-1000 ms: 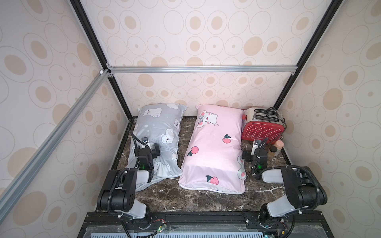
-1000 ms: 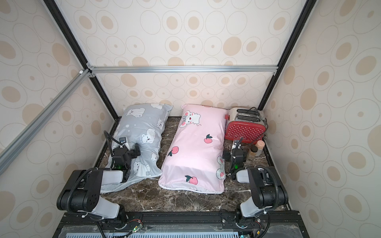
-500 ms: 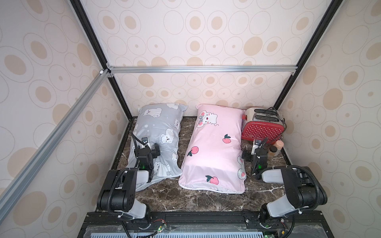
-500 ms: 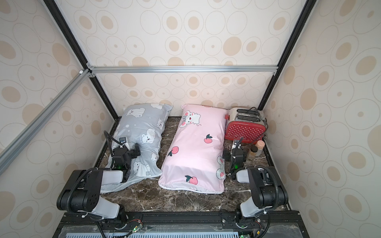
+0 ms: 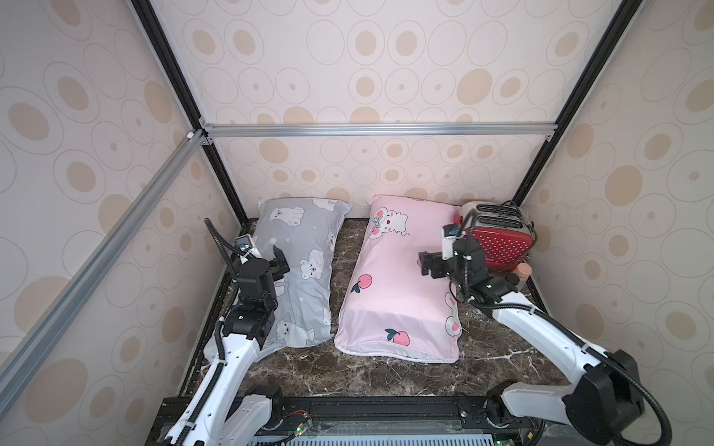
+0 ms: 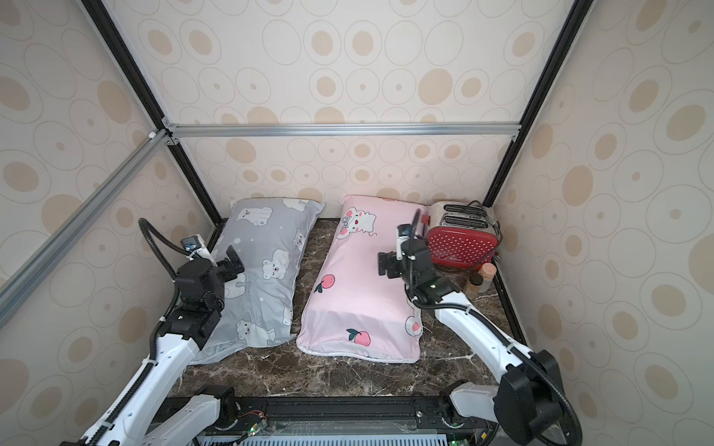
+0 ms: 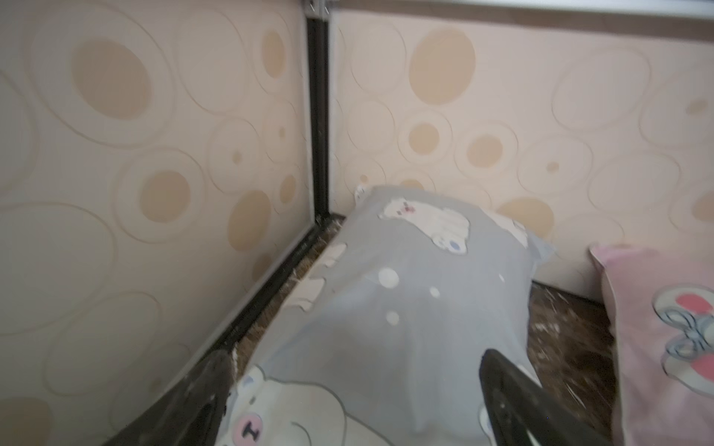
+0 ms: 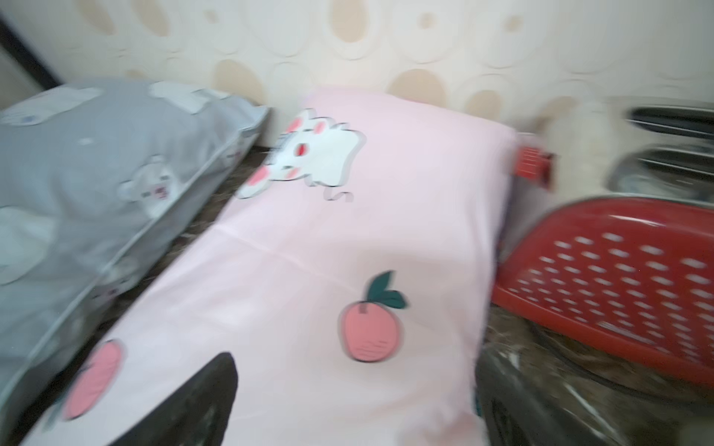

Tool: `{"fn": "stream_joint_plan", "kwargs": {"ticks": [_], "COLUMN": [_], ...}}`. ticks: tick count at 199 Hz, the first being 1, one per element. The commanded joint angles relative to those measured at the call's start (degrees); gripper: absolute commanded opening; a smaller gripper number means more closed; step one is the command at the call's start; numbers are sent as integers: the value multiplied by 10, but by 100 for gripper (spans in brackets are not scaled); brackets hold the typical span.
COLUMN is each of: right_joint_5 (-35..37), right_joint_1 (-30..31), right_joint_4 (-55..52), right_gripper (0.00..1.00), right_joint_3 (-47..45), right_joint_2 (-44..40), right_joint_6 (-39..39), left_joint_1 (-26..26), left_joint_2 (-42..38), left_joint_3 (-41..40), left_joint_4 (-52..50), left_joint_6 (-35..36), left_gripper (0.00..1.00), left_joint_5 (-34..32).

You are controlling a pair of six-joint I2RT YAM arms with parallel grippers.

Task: Zip up pillowcases
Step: Pick up the pillowcase from the center of the board.

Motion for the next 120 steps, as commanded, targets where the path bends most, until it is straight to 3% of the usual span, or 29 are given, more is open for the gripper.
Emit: {"fn": "stream_joint_plan", "kwargs": {"ticks": [1,18,33,67,120], "right_joint_5": [-132,-229,-267,-373,-381], "right_joint_1": [90,148,195,238,224], "right_joint_4": [-156,-190,-218,-159,-20], "right_gripper": [99,100,98,97,98], "right_joint_3": [108,212,289,328,317], "right_joint_2": [113,213,290,403,485], "right_joint_6": [-6,5,0,45,82], "left_joint_1": [-7,-7,-7,-2,5], "left_joint_2": [35,51,74,164,274], "left_joint_3": [-44,-57,-55,-28,61], "left_joint_4": [-139,-148,-158,-106,-86], "left_joint_6": [-85,-88,-87,-81,-78], "left_gripper": [99,98,97,96,95], "left_joint_5": [77,79,77,93,120]}}
